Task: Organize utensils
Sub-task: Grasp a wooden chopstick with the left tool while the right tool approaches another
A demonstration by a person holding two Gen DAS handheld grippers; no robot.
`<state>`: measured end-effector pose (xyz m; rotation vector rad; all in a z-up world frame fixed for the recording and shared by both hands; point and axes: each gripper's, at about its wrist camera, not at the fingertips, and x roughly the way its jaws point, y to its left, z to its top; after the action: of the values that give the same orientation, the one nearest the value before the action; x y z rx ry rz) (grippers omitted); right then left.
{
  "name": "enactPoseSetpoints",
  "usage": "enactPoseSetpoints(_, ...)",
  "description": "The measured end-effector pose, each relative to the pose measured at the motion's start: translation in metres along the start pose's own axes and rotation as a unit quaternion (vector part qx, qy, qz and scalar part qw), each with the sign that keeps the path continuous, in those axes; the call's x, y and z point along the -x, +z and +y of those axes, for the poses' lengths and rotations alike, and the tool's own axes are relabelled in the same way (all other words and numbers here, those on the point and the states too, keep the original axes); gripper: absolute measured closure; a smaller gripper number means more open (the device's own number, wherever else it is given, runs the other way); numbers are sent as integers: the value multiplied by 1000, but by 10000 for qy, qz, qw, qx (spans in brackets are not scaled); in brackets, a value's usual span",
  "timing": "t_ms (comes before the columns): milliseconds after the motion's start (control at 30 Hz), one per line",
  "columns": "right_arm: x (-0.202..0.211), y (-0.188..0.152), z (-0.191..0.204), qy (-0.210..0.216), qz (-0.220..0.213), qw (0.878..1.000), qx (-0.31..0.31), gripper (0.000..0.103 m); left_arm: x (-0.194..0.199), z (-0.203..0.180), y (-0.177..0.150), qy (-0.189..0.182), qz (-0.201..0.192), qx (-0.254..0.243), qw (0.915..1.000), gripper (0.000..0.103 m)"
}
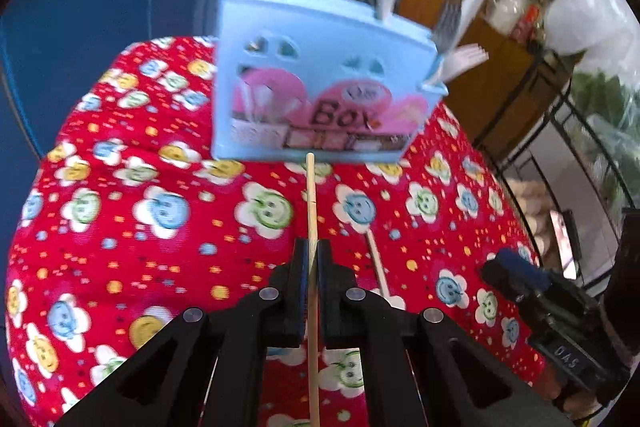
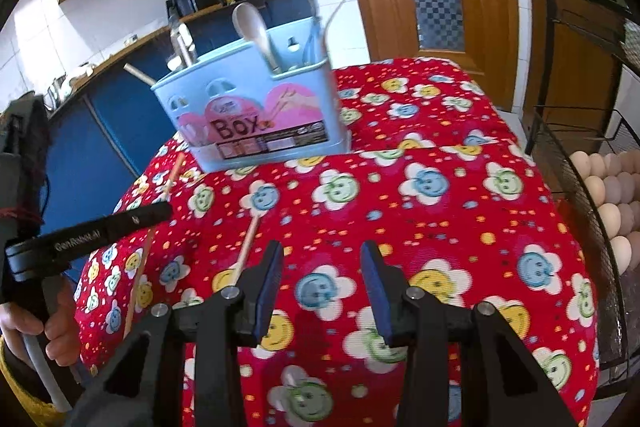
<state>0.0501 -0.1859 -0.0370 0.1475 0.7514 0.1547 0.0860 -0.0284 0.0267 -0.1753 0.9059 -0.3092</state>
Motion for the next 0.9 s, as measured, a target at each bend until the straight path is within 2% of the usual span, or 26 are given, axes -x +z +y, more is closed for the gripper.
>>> enactPoseSetpoints(267,-18,0,32,103,440,9986,258,60,29,26,0,230,-594,84,9979,99)
enactPoseSetpoints(467,-40,3,51,157,887,9954,323,60,37,41,-3,301,-773,179,9964,99)
enactPoseSetpoints(900,-70,7,61,-160,1355,9898,412,61,41,57,-8,293,-957,268,9946,99)
